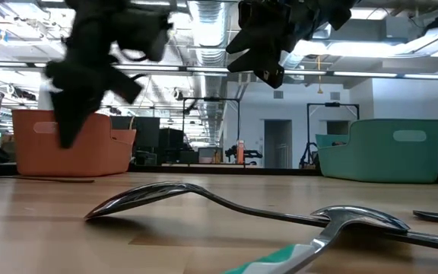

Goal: Sort silverware by color (type)
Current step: Put the black spoon into the green bin

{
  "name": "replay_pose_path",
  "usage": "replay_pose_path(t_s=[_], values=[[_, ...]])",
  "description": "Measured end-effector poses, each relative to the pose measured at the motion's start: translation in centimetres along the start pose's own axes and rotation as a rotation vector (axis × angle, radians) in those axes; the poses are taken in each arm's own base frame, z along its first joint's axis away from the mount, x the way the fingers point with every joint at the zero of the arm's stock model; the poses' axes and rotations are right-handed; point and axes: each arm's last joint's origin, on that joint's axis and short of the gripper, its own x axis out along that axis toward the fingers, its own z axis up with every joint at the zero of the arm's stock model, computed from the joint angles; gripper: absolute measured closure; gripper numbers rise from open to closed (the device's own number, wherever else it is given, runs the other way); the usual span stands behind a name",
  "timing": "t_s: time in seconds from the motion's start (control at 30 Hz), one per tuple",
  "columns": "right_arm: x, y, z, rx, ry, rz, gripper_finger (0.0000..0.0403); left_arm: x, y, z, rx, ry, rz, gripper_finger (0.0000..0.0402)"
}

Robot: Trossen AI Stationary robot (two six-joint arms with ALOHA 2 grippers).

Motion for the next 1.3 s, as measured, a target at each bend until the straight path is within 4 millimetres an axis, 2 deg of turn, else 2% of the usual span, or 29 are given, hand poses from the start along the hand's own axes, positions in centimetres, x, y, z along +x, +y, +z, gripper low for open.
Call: replay_pose_path(t_s=[0.17,0.3,0.47,0.7,0.8,1.03,1.3], values=[[0.1,0.2,-0.1,0.026,-0.005,-0.005,0.0237,2.2,0.1,-3.1,-0.018,0.065,0.041,0.0314],[0.1,0.3,-0.1,0.024,-0.011,-0.012,0.0236,2.8,0.3,-4.3,-0.007,0.013,0.032,0.0314],[0.1,0.3,-0.1,0.041,-0.013,-0.012,0.0236,2.8,0.6,-4.5,-0.026,-0.073,0.003,0.0305],[0.2,0.7,-0.1,0.045,-0.016,-0.003,0.0236,3.8,0.6,-4.4,-0.028,-0.108,0.000,0.0241],[0.3,1.0,-0.3,0.038,-0.013,0.006,0.0236,4.2,0.6,-4.4,-0.038,-0.109,0.005,0.0226],[0.3,1.1,-0.1,0.032,-0.032,0.016,0.0236,4.4,0.7,-4.4,-0.039,-0.120,0.030,0.0236],[0.3,1.3,-0.1,0.028,-0.030,0.024,0.0236,6.3,1.2,-5.1,-0.044,-0.090,0.042,0.0265]])
